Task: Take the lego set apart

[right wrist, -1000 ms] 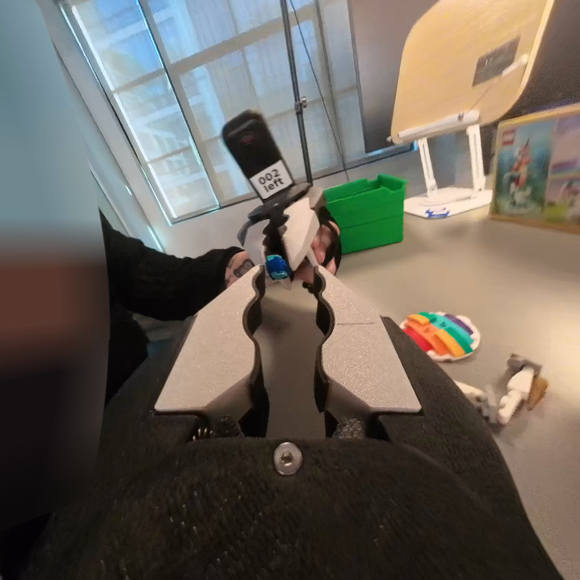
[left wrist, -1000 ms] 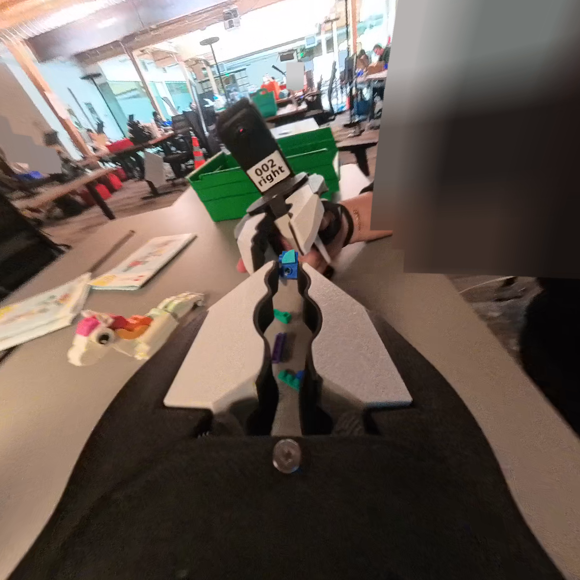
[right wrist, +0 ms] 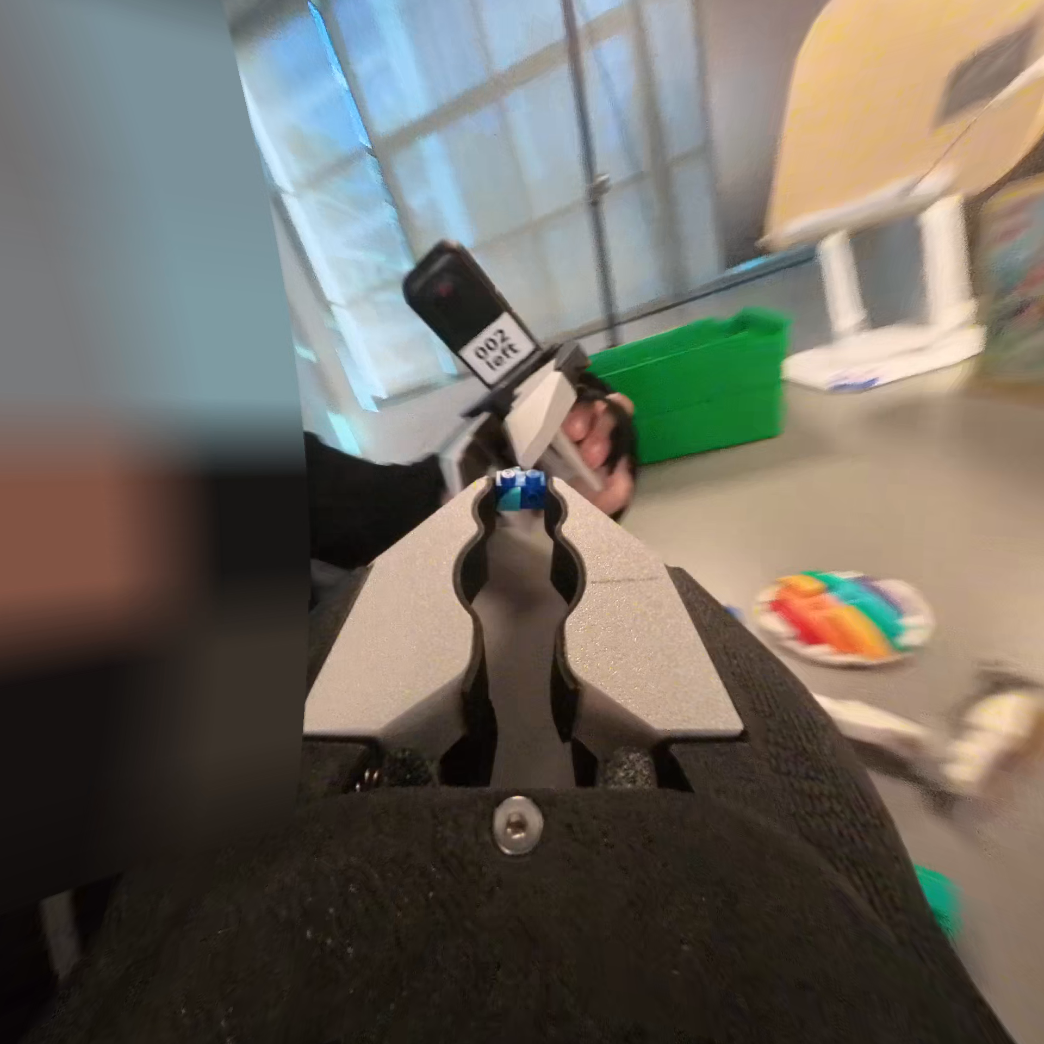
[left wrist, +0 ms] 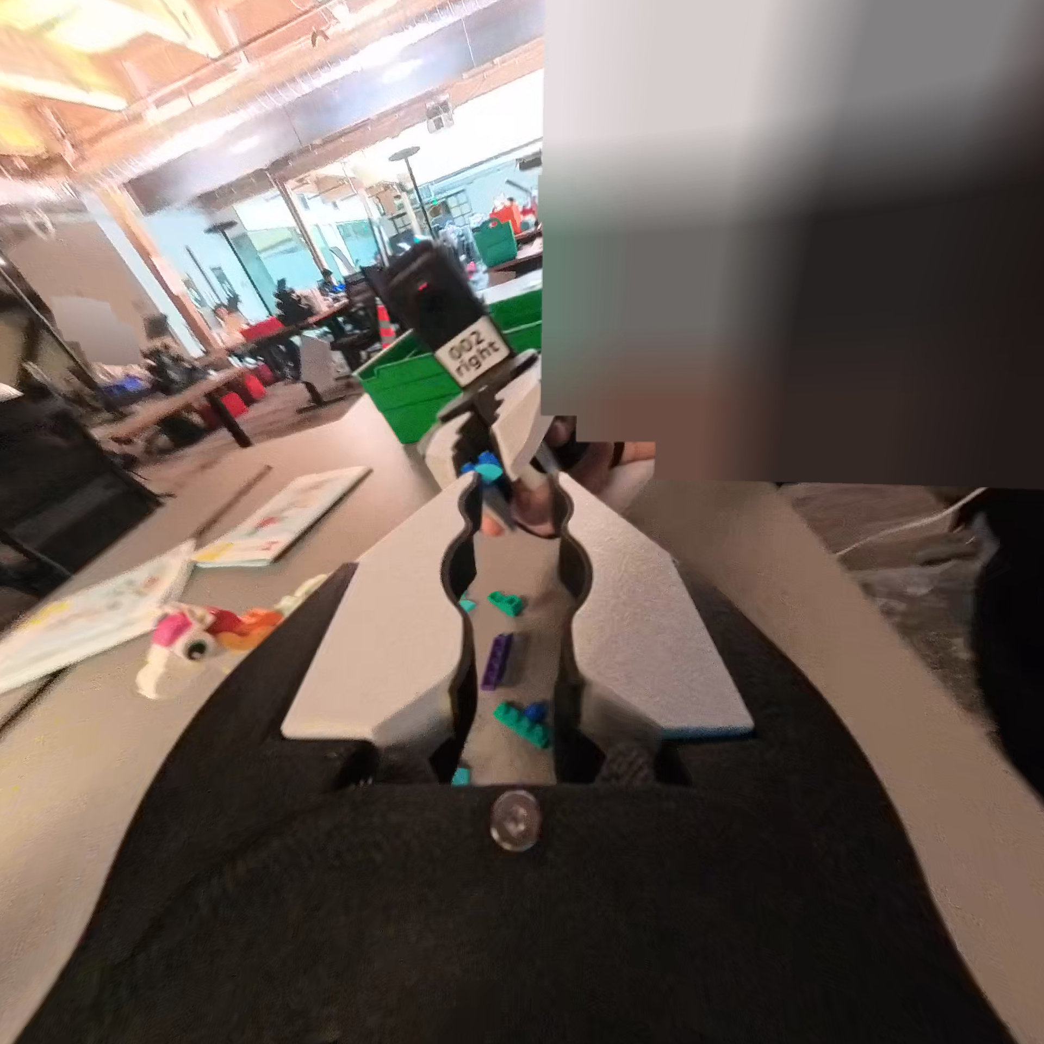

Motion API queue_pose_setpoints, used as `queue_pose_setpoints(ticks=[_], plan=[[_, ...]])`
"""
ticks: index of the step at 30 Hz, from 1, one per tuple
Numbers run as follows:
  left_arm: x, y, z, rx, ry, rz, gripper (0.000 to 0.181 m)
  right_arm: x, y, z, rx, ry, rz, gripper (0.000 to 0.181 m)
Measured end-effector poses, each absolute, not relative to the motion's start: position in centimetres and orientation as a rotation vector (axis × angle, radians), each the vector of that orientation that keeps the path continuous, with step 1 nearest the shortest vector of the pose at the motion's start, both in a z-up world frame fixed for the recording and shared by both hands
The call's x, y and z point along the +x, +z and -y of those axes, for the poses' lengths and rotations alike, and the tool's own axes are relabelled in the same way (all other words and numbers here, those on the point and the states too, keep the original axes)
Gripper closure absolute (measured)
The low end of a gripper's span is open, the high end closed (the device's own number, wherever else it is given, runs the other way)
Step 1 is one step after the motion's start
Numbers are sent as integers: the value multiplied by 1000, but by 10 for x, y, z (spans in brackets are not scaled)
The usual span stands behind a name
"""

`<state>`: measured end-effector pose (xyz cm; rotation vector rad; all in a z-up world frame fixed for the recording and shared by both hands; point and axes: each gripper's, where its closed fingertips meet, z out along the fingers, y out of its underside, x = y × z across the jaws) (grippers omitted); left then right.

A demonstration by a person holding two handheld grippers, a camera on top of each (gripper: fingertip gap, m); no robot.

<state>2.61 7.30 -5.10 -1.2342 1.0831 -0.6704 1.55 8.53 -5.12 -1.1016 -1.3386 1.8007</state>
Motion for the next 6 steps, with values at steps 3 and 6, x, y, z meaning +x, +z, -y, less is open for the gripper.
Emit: queue_pose_setpoints(ticks=[3, 6], plan=[[16, -46, -81, -1342, -924, -935, 155, 17, -52, -96, -933, 1345, 1400, 166], [16, -52, -86, -1486, -1263, -807, 146, 14, -57, -92, -767, 1007, 1466, 166]])
